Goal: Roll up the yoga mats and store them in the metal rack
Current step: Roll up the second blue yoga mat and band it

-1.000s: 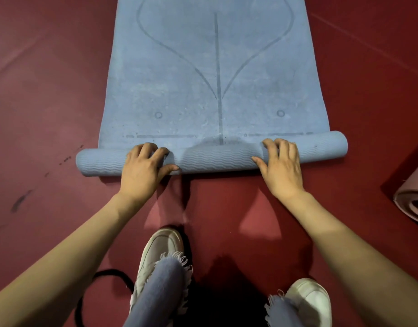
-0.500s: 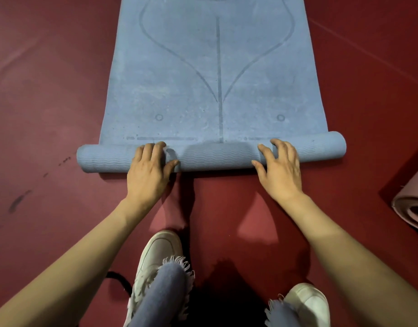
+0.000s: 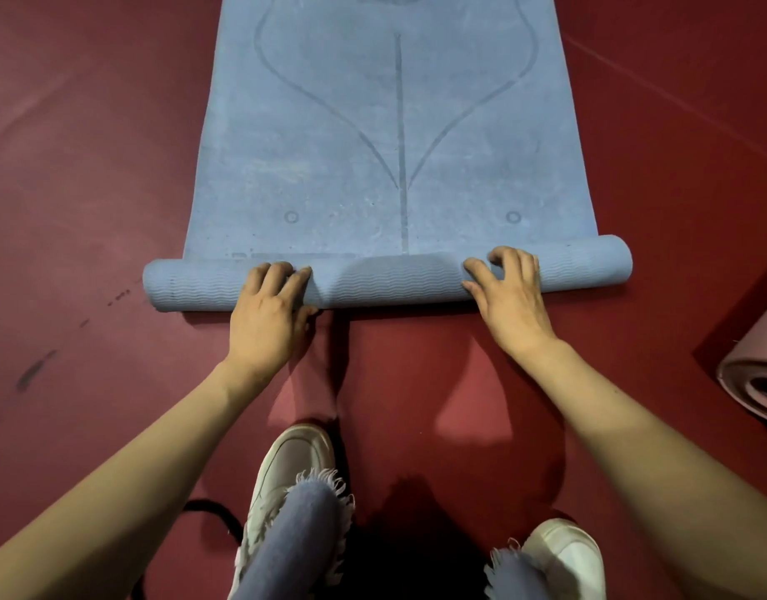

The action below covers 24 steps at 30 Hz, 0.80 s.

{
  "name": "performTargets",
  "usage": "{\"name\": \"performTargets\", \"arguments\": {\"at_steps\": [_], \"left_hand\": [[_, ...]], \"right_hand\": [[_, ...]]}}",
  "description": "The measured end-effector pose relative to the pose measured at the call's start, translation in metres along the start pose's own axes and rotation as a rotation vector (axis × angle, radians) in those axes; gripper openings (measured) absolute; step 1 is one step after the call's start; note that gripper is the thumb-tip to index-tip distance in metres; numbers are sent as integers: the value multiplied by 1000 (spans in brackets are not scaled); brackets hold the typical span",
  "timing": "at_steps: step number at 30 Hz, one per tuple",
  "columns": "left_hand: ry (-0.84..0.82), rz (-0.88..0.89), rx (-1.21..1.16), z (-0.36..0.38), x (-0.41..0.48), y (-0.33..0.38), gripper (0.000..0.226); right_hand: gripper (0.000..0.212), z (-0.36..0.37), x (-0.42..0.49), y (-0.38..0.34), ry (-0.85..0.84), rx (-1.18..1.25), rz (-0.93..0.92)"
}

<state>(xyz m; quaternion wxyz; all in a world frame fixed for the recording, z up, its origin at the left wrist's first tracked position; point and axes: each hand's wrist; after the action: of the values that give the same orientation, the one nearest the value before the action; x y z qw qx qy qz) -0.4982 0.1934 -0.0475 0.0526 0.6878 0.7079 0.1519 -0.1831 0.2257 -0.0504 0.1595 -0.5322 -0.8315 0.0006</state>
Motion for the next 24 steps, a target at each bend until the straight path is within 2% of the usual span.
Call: {"name": "performTargets", "arguments": {"at_steps": [6,10,16,24], "left_hand": [[-96,7,-219,6,7,-27,69],[-120,3,-294,10,16,-25,79],[-78,63,-232,17,22,-29,64],[-62,18,-209,10,25,-24,54]], "right_hand": [[57,-4,-1,12,-100,73,-93],[62,-3,7,12,-120,89,-83],[70,-3,12,13,-206,55,-89],[56,-17,26,9,-231,80,-24]]}}
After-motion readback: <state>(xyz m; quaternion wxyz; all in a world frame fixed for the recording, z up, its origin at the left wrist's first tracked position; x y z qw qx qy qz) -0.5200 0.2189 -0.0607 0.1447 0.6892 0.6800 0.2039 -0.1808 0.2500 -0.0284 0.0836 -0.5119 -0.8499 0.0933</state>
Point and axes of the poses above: each hand's wrist, its own x-axis towards the middle knuckle, its own z-axis out of the palm, y = z × x, and after that the axes turned 12 degrees about -z, right-handed
